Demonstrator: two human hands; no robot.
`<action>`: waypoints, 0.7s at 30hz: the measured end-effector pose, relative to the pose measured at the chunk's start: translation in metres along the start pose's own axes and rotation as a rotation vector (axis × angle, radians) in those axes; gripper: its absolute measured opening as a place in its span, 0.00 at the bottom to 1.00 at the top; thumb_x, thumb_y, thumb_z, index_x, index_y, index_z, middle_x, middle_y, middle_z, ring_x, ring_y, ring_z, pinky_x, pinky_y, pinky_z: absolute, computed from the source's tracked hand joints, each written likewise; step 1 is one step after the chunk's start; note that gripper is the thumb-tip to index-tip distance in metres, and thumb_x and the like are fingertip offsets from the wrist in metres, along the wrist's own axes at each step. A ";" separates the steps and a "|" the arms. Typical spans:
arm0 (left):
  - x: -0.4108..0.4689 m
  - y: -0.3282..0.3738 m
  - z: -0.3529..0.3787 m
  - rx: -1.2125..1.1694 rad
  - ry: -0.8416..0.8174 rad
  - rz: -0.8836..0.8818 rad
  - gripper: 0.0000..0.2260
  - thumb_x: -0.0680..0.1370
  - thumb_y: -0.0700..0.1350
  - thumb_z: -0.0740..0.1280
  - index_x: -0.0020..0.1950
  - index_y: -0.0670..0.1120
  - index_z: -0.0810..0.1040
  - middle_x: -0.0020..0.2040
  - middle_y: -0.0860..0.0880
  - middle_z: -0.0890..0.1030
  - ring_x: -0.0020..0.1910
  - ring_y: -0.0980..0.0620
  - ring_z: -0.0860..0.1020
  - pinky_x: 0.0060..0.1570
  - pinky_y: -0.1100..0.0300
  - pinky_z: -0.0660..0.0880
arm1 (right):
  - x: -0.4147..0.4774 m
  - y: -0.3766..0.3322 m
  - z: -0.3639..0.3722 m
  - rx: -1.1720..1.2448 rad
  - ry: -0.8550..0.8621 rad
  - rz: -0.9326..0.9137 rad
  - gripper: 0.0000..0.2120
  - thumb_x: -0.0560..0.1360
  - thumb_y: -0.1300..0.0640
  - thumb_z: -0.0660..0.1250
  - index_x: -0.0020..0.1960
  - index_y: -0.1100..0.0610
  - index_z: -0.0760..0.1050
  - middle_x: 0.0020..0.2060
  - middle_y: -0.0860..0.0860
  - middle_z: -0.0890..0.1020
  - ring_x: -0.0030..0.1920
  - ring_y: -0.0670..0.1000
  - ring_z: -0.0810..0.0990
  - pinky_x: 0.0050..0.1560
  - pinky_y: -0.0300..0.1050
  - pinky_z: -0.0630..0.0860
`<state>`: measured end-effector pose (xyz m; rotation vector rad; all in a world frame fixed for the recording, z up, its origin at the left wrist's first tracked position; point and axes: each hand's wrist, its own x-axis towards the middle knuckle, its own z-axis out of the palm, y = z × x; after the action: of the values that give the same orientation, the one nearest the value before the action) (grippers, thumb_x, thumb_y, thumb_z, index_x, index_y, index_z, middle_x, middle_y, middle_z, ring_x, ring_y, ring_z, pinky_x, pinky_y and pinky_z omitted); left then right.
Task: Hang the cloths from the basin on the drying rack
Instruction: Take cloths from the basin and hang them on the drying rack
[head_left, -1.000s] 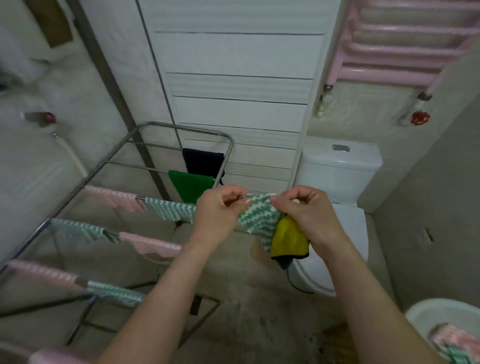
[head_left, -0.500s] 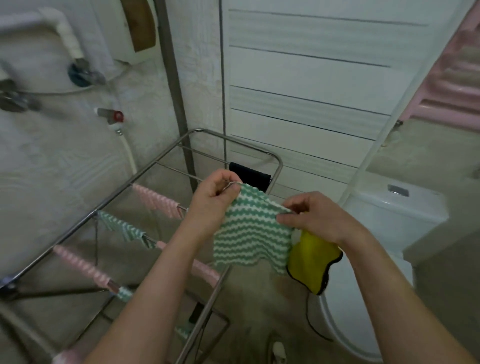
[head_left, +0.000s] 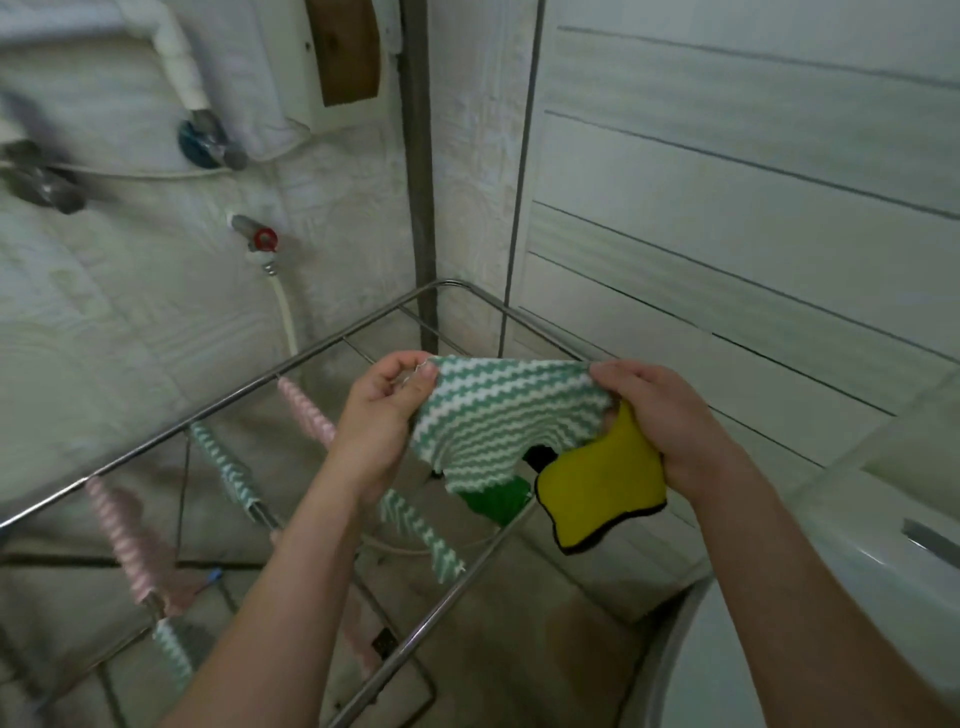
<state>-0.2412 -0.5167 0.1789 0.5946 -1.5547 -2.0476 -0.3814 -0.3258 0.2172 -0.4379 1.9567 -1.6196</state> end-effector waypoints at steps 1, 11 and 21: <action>0.008 -0.003 0.006 -0.047 0.025 -0.022 0.05 0.79 0.41 0.63 0.48 0.44 0.78 0.39 0.49 0.83 0.37 0.54 0.80 0.38 0.61 0.77 | 0.017 -0.001 -0.003 -0.034 -0.005 -0.001 0.09 0.78 0.54 0.65 0.46 0.56 0.82 0.43 0.55 0.86 0.43 0.55 0.84 0.48 0.49 0.79; 0.066 -0.018 0.008 -0.118 0.212 -0.057 0.06 0.81 0.40 0.61 0.48 0.46 0.76 0.40 0.47 0.81 0.38 0.51 0.78 0.39 0.58 0.77 | 0.119 -0.009 0.011 -0.270 -0.172 -0.035 0.09 0.80 0.53 0.61 0.46 0.56 0.77 0.39 0.49 0.81 0.37 0.45 0.78 0.32 0.33 0.73; 0.131 -0.045 -0.081 0.442 0.205 -0.137 0.23 0.78 0.30 0.55 0.44 0.53 0.84 0.53 0.52 0.83 0.55 0.56 0.79 0.58 0.64 0.74 | 0.213 0.014 0.114 -0.466 -0.328 -0.008 0.09 0.79 0.59 0.59 0.42 0.52 0.74 0.41 0.51 0.79 0.42 0.49 0.77 0.43 0.43 0.71</action>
<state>-0.2992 -0.6489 0.1086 1.0638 -1.8921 -1.6705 -0.4798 -0.5352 0.1453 -0.8333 2.0581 -1.0032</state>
